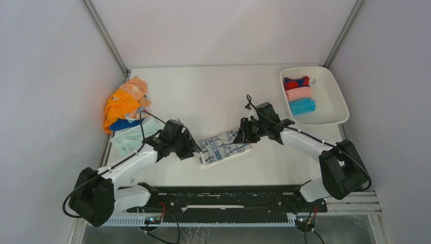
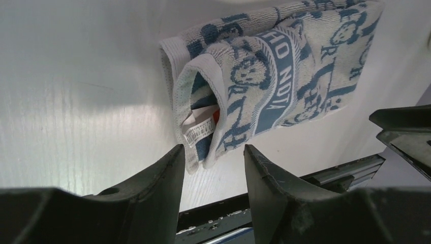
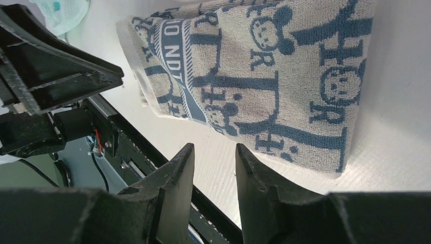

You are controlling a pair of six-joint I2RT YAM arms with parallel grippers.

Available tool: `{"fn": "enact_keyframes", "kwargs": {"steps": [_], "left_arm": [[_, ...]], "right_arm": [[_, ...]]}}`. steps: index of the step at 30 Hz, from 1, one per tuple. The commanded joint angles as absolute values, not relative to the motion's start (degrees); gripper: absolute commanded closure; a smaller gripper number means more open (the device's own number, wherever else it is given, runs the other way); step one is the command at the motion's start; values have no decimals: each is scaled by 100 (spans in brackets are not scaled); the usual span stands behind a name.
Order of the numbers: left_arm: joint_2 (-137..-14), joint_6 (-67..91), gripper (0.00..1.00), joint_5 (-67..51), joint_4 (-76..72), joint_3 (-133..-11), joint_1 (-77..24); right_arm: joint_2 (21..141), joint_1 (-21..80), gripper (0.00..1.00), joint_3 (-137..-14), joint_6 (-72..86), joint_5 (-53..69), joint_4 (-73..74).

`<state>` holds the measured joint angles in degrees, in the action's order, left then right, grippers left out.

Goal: Roll the towels

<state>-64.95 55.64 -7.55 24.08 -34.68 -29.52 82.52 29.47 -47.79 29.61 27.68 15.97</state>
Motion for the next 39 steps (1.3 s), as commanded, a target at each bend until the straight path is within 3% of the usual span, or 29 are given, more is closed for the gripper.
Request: {"fn": "enact_keyframes", "kwargs": {"steps": [1,11,13,17,19,39], "left_arm": [[-6808,5687,49,-667,1851,-3744,-3010],[-7415,5617,61,-720,1620,-3960,-3049],[-7502,5588,67,-740,1622,-3992,-3042],[-7587,5463,91,-695,1812,-4118,-3047],[-7550,5384,97,-621,1978,-4182,-3035],[-8092,4691,91,-723,2989,-4615,-2584]], "right_arm": [[8096,2854,65,-4660,2977,3021,964],[8181,2720,65,-4537,2916,3100,861],[8200,2684,65,-4521,2905,3102,861],[8210,2637,65,-4486,2880,3114,844],[8213,2620,65,-4470,2841,3112,844],[9278,2367,66,-3843,2924,3023,-177]]}}
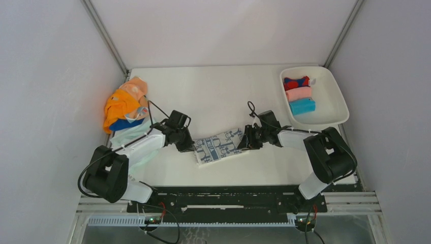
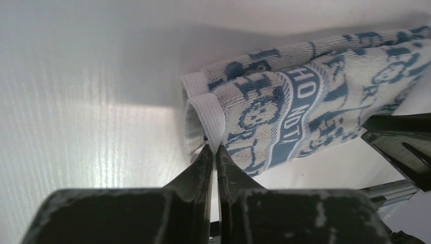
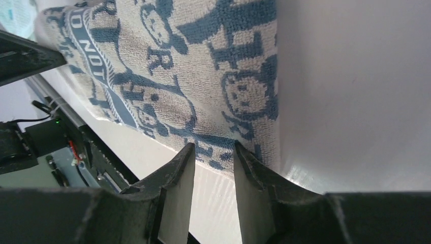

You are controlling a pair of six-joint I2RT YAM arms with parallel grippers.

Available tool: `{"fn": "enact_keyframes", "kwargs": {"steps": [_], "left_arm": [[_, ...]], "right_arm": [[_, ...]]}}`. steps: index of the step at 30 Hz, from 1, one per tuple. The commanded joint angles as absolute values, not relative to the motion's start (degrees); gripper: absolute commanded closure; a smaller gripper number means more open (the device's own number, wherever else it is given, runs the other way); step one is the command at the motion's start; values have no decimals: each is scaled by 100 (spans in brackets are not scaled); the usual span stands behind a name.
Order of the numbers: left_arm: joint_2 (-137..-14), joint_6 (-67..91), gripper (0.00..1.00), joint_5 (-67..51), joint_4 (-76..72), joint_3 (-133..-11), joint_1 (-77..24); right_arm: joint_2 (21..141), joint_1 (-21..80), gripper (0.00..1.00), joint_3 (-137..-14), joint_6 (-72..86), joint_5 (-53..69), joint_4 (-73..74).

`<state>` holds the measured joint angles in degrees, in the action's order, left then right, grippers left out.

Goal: Roll the towels

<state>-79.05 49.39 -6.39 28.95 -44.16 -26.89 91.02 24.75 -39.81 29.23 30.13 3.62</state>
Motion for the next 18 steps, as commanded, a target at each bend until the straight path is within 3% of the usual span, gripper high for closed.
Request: {"fn": "enact_keyframes", "kwargs": {"steps": [1,9,18], "left_arm": [[-8159,4667,90,-709,3002,-4606,-2582],[-8104,4574,76,-191,3233,-4561,-2348],[-7405,4622,71,-209,3398,-4627,-2338]], "right_arm": [[9352,2355,66,-3818,2942,3050,-231],[9489,2356,66,-3719,3071,3156,-390],[9073,2388,66,-3839,3352,3540,-551]]}}
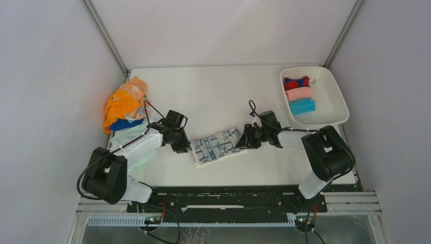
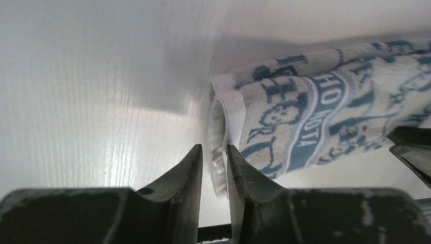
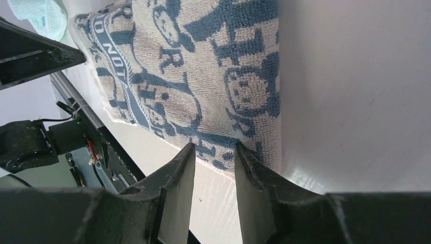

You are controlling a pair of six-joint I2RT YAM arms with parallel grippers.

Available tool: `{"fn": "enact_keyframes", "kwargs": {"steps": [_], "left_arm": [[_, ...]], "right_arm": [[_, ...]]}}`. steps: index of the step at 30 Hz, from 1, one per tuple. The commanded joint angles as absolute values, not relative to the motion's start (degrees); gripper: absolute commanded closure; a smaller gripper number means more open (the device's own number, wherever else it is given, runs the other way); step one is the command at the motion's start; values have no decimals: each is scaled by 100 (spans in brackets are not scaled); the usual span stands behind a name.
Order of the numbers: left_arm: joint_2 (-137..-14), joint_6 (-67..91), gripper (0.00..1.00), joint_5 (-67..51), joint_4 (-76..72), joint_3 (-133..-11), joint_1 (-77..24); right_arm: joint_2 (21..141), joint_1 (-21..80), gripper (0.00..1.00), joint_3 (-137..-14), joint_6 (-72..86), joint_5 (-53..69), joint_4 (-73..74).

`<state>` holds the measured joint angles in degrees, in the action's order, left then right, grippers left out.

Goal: Roll the towels

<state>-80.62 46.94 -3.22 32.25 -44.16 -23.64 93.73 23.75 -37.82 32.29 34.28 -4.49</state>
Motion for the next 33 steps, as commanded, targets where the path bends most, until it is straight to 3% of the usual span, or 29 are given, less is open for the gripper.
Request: {"fn": "enact_keyframes", "kwargs": {"steps": [1,6,11,19,33], "left_arm": [[-7204,4631,71,-192,3460,-4630,-2346],[-6394,4717,69,-327,3574,-4598,-2397],[-6302,5085,69,-1005,2636,-4305,-2661],[-7519,5046,70,-1452,1629,-4388,-2686],[-9640,4516,77,-2118,1127,-4420,-1264]], "right_arm": [[8987,2386,66,-3887,3357,3562,-529],[8612,2336,63,-4044,3476,3684,-696],[8875,2270,60,-4311,3654,3803,-1124],[9792,2215,59,-4811,3940,3933,-1848],[11286,1793,60,-4998,4655,3621,-2524]]}}
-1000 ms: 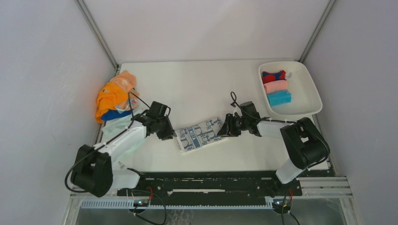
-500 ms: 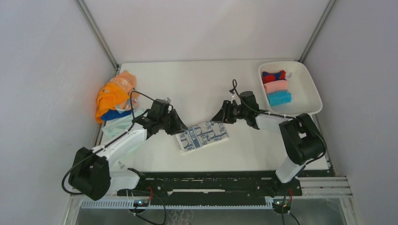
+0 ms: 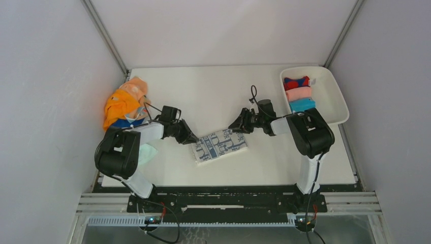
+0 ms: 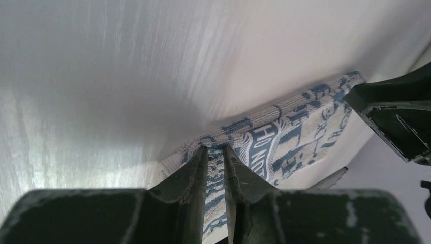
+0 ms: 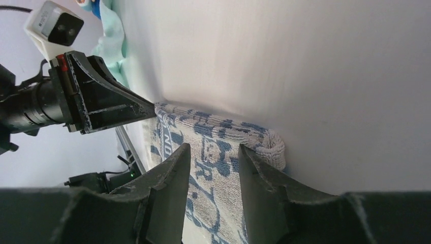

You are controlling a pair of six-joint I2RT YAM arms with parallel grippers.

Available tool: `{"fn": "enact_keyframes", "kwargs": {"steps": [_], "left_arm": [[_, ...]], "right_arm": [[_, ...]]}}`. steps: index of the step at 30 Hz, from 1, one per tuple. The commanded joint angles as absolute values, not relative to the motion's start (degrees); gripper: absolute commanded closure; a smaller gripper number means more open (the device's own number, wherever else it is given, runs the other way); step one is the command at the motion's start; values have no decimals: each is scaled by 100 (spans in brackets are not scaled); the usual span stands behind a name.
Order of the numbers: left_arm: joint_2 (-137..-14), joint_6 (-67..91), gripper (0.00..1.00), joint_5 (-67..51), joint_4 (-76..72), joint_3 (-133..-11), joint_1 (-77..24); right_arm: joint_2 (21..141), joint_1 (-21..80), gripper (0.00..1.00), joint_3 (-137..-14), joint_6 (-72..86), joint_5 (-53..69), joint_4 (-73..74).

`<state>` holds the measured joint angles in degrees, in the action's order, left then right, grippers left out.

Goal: Roll the towels

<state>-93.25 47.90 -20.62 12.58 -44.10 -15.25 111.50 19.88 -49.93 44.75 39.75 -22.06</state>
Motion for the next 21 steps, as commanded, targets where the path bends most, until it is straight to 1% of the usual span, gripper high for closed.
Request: {"fn": "enact_keyframes", "kwargs": {"steps": [1,4,6,9,11,15,21], "left_arm": [[-9658,4500,77,-2095,1159,-4397,-1197],[-9670,4353,77,-1947,1315,-4447,-1081],[-9701,4194,76,-1823,1463,-4633,-1064],[-9593,4057,75,-1863,1633,-4897,-1085],[-9332,4014,74,-1882,1737,-4953,-1136],[-8553,3916,72,-1511,2242,-4986,-1408],[-7493,4254,71,-1278,2384,-4428,-1874]], "right_arm": [[11276,1726,60,-4911,4703,3585,-2594],[11259,1599,60,-4757,4768,3612,-2718],[11199,1589,60,-4756,4824,3850,-2815],[10898,1635,60,-4651,4881,4090,-2996],[10610,1659,60,-4582,4822,4214,-2961],[10170,1706,59,-4429,4652,4578,-2877],[9994,1932,59,-4132,4643,5105,-3067]]}}
